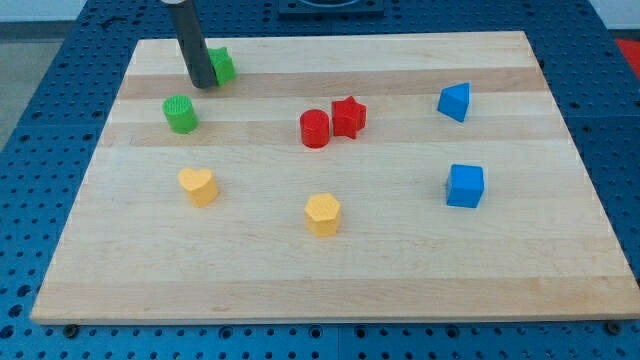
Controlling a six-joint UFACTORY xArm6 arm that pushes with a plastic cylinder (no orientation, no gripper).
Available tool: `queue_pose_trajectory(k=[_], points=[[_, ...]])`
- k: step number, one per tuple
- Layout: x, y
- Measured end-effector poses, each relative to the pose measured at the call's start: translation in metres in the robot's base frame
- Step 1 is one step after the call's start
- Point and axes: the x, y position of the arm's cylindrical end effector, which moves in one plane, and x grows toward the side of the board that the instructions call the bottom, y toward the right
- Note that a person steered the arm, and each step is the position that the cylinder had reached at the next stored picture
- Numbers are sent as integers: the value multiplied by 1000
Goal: Point your arm at the green circle
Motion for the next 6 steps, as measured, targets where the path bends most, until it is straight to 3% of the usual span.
queue_pose_trajectory(k=[3,6], points=[[-18,16],[-1,-54]])
